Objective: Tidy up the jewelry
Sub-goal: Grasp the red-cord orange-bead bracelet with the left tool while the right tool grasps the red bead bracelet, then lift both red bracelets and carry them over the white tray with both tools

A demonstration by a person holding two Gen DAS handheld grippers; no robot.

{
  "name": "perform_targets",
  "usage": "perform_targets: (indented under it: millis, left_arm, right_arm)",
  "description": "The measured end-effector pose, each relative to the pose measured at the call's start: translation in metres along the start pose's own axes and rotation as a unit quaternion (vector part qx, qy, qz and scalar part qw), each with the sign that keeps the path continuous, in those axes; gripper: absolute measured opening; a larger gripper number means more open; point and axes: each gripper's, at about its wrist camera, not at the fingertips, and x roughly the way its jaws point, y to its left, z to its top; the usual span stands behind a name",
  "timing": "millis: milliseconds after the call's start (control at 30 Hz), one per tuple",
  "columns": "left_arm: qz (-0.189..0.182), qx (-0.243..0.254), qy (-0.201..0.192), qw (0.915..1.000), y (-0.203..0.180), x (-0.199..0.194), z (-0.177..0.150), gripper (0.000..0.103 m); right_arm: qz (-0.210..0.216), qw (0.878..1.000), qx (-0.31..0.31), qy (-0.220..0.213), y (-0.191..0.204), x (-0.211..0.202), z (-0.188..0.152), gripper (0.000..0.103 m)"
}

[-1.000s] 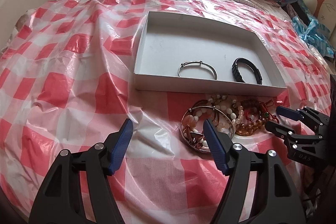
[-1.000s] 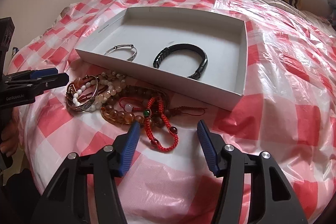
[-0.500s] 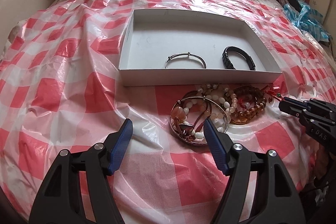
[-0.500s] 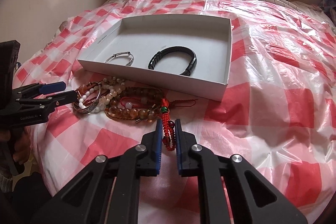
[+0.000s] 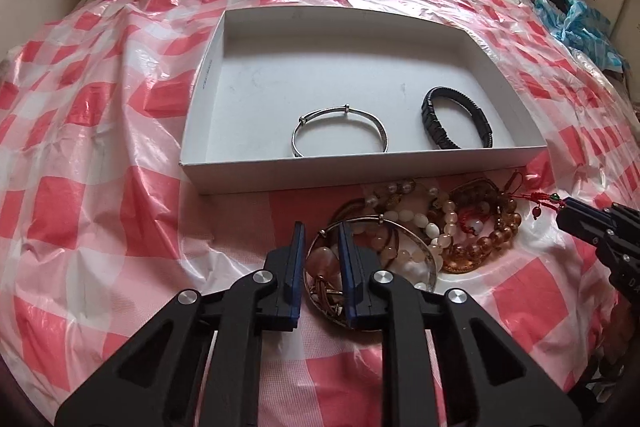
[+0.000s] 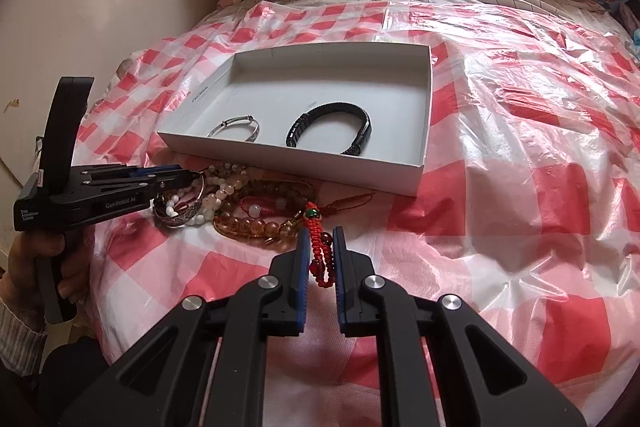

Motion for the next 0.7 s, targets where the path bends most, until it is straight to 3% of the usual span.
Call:
perform_targets:
  millis: [267, 567, 700]
  left_arm:
    - [-0.054, -0.004, -0.034, 0.998, 0.0, -0.047, -0.012, 0.015]
    - [-0.13, -0.023, -0.062, 0.9893, 0.006, -0.088, -0.021, 0.014]
    - [-0.149, -0.028, -0.086, 0.9847, 0.004, -0.109, -0.014, 0.015]
  right_arm:
    - [-0.001, 1.0, -0.004, -0.013, 0.002, -0.013, 0.0, 0.012]
    - [0.014, 0.997, -0.006, -0.072, 0.005, -0.051, 0.012, 0.01]
    - [0.009, 0.999, -0.013, -0.046, 0.006, -0.047, 0.015, 0.01]
